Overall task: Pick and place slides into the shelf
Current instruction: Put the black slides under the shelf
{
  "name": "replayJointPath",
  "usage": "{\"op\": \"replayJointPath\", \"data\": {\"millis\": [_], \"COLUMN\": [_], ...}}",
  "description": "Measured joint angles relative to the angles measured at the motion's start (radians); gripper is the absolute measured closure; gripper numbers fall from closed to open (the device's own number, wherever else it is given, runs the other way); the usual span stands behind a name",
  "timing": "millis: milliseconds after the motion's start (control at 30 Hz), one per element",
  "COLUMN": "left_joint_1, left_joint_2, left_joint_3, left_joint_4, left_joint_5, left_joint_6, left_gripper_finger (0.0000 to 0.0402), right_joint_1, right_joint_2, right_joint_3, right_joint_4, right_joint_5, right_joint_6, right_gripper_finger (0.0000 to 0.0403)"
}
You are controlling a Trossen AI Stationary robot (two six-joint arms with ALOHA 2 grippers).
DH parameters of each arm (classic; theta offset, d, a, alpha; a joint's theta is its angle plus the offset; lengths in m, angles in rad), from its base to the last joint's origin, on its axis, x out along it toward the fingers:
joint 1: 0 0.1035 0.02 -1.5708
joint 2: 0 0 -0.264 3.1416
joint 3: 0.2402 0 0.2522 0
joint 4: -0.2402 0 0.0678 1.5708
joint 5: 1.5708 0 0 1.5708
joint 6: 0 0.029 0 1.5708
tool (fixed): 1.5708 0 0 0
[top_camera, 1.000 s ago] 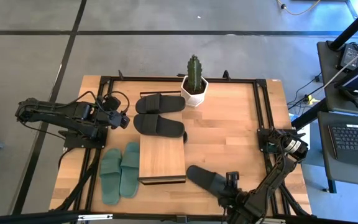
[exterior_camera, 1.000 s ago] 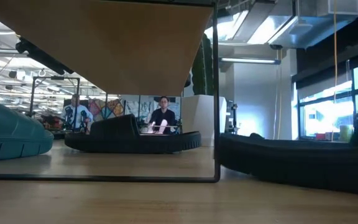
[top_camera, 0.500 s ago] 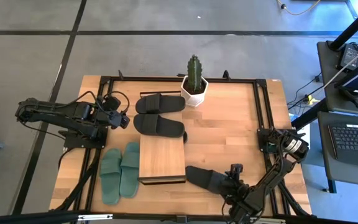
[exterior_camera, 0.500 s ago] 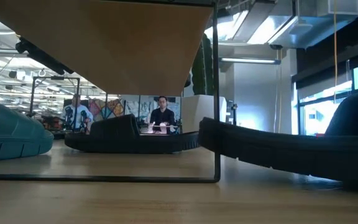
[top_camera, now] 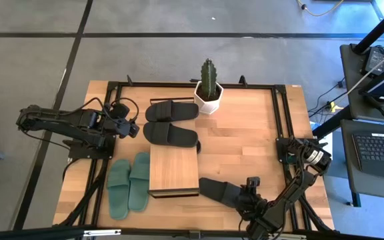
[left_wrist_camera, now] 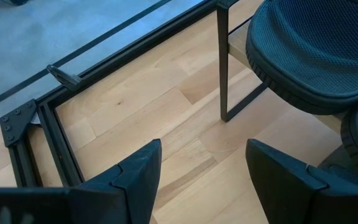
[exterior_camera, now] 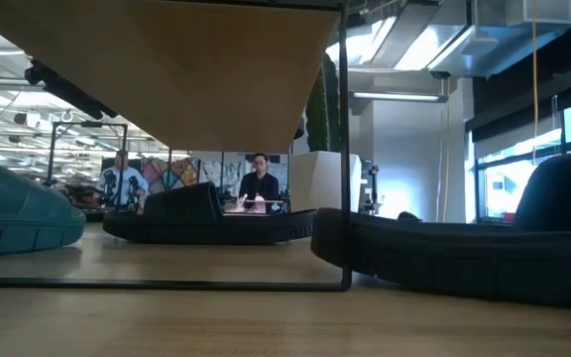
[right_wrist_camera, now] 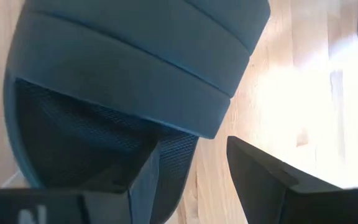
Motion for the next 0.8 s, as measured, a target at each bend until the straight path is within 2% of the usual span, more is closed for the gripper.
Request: {"op": "replayJointPath", "data": {"millis": [233,433,600,800], "left_joint_1": [0.000,0.000,0.000,0.000], "left_joint_2": [0.000,0.000,0.000,0.000], "left_joint_3": [0.000,0.000,0.000,0.000], "left_joint_4": [0.000,0.000,0.000,0.000], "left_joint_5": [0.000,0.000,0.000,0.000], "left_joint_6": [0.000,0.000,0.000,0.002], "left_gripper_finger": [0.0177,0.0177,0.0177,0.0177], "right_joint_1": [-0.002,-0.001,-0.001,-0.001], "right_joint_2": [0.000,0.000,0.000,0.000], "right_joint_3": [0.000,0.001,-0.003,-0.003], "right_joint_4": [-0.001,0.008,0.103,0.156], "right_joint_5": [0.117,0.123,0.122,0.125], "right_joint_6": [-0.006,-0.029,-0.104,-0.107], "right_gripper_finger": [0.0214,0.0214,0.0214,0.0214]}}
